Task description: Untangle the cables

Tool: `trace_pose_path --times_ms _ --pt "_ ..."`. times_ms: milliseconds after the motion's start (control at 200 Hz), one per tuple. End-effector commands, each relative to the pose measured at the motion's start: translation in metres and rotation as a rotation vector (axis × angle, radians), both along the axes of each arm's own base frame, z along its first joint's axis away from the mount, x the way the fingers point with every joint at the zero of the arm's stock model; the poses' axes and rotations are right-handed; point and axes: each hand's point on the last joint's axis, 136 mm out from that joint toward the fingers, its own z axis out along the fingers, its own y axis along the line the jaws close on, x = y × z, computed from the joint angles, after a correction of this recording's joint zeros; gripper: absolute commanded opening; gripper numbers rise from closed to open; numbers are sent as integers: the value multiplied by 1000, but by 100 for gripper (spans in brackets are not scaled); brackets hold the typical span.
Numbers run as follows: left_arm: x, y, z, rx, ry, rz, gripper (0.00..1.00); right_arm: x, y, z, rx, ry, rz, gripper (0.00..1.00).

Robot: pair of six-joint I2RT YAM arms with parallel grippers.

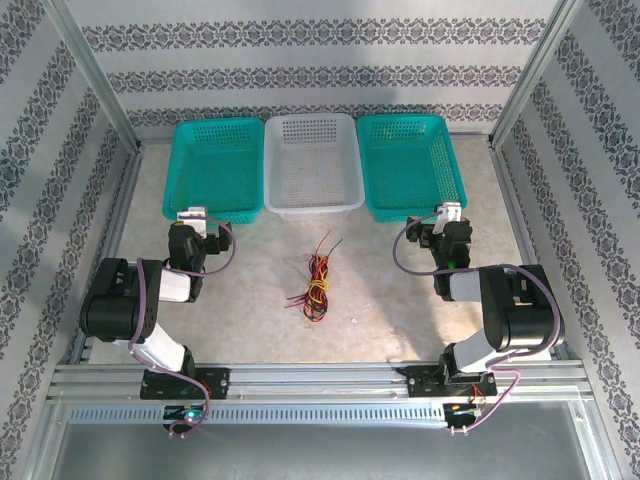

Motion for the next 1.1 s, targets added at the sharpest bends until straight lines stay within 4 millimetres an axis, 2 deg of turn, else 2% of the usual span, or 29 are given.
trace_pose_path --times_ms 0,120,210,250,320,450,515,605,720,800,864,964,1029,1094 --pt "4 -7 5 3 -10 -30 99 5 3 10 -4 -38 19 98" --pt "3 1 10 14 -17 26 99 6 2 16 -13 -45 4 98" --pt "-3 14 30 35 -16 127 99 3 -3 29 -100 -13 -89 99" --pt "-6 19 39 24 16 180 99 1 2 31 -125 28 -93 98" --pt "-21 24 36 -25 134 260 99 -7 11 32 -127 83 -78 98" --pt "-54 2 52 105 238 261 99 -32 11 39 -127 184 -147 98" --pt "-70 -8 59 29 255 255 99 -47 6 46 -160 222 -213 98" --pt "-89 -22 57 -95 287 230 99 -64 1 52 -153 298 -243 99" --pt "-108 -47 61 -162 348 159 100 -93 -3 62 -44 421 -323 99" --pt "-113 -73 77 -185 352 59 100 -110 22 58 77 551 -238 98" --pt "-114 -86 94 -203 353 11 99 -129 33 61 45 617 -272 98" --pt "-108 -103 117 -232 395 -41 99 -145 48 106 -60 523 -346 98" --pt "-102 -114 126 -247 427 -74 100 -141 85 123 -12 466 -227 98" --pt "-94 -125 133 -284 427 -107 99 -136 119 109 94 468 -118 98"
